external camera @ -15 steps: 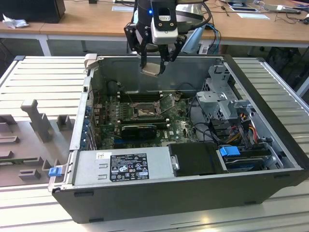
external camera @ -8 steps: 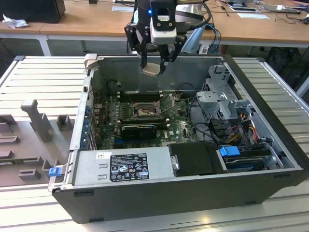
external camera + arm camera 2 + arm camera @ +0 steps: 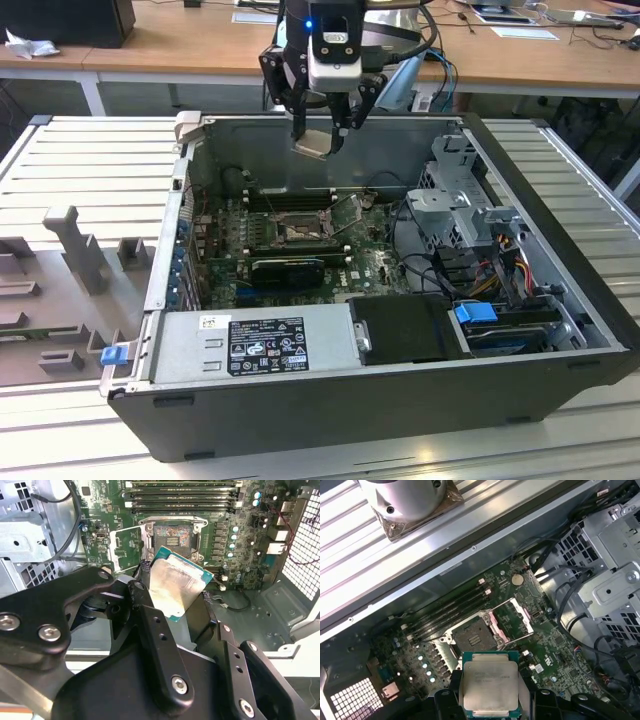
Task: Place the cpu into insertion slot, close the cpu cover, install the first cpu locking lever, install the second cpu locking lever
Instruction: 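Place the cpu into insertion slot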
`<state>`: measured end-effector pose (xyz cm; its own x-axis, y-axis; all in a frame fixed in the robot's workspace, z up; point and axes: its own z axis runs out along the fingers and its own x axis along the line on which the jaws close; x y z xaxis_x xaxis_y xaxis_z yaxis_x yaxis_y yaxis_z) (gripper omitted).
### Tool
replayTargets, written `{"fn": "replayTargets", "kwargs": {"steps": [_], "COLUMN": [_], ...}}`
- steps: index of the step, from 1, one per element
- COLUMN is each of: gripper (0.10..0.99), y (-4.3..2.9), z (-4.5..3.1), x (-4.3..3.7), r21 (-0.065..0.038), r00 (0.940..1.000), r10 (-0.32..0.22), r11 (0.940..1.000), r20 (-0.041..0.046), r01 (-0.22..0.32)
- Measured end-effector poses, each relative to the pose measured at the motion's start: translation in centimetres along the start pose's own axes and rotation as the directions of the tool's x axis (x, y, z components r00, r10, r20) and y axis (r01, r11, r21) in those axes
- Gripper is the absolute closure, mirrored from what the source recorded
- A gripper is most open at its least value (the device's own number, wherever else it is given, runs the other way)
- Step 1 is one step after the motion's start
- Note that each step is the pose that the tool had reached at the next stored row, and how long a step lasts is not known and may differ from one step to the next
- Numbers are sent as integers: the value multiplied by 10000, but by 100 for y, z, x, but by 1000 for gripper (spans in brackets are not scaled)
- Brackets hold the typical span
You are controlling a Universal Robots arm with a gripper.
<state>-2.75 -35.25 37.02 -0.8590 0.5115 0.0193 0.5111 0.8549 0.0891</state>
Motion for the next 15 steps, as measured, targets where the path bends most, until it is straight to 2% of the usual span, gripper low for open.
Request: {"fn": "replayTargets", "kwargs": {"steps": [15], "gripper": [557], "y": [0], "z": [2], "x": [0], "r21": [-12], "r00": [9985], "r10": [549], "r11": [9985], "r20": [49], "r01": [-549]}}
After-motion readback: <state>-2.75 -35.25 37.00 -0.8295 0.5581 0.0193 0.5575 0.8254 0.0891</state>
